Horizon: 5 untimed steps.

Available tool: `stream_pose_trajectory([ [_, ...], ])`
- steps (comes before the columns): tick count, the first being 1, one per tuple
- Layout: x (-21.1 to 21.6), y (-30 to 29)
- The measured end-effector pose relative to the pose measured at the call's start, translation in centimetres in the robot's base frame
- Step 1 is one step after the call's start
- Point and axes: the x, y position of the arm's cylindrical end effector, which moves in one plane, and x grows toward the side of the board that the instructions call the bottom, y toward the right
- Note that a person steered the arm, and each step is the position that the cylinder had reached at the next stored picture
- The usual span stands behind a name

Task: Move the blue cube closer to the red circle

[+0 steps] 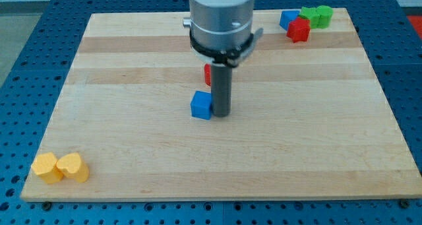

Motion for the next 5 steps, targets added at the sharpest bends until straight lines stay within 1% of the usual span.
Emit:
stream_pose_trajectory([
  [1,-0.9,-0.3],
  [2,4.3,0.9],
  [3,7.0,-3.0],
  [4,5.2,-5.3],
  [5,1.2,-5.1],
])
